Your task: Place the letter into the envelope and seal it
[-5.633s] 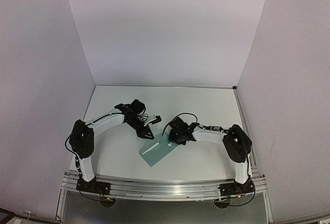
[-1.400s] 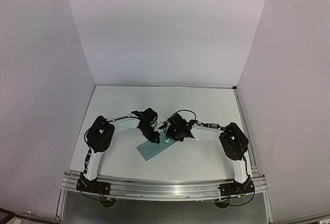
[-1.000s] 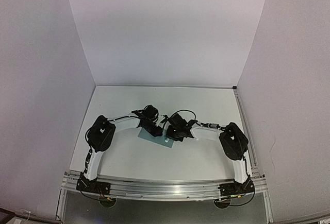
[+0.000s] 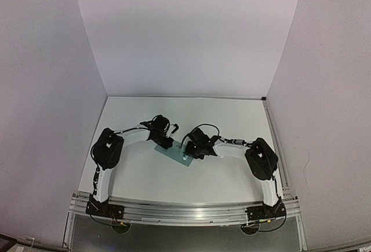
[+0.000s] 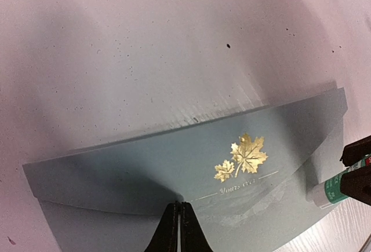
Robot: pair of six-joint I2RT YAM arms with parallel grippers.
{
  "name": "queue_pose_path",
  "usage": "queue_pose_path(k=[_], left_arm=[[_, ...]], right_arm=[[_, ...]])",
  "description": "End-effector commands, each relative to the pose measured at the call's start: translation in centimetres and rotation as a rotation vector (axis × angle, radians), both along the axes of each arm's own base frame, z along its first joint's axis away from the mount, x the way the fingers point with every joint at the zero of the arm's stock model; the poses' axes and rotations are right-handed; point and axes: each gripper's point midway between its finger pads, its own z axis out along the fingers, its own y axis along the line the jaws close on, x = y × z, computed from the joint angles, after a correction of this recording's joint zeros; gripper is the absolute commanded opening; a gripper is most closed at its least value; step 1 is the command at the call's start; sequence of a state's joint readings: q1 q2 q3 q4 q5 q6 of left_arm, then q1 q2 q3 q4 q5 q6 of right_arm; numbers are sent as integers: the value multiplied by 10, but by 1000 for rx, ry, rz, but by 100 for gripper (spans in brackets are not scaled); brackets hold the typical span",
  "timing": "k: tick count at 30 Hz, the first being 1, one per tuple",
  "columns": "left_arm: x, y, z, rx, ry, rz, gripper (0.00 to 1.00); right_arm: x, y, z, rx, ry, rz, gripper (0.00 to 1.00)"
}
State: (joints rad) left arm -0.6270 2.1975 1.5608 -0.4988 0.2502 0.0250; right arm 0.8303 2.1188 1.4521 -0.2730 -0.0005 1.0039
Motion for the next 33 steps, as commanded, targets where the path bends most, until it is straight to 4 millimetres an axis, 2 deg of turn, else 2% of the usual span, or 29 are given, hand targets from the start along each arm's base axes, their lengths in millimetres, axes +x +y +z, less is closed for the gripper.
queue_pose_path(k=[1,7,12,17,22,33], left_arm=[[-9,44,-23,143,54,71,4],[-19,57,3,116,34,150,5],[-28,62,13,96,30,167,6],[-39,72,7,133,53,162,6],[-44,83,0,165,51,170,6],[-39,83,12,137,41,178,6]], right_arm=[[-37,-39,-60,-194,161,10,0],[-23,-41,-57,-189,141,17,0],[-12,-26,-51,-149,131,60,0],[-5,-12,-53,-128,131,88,0],[-2,-8,-60,-129,142,86,0],[8,-1,-56,-125,125,102,0]])
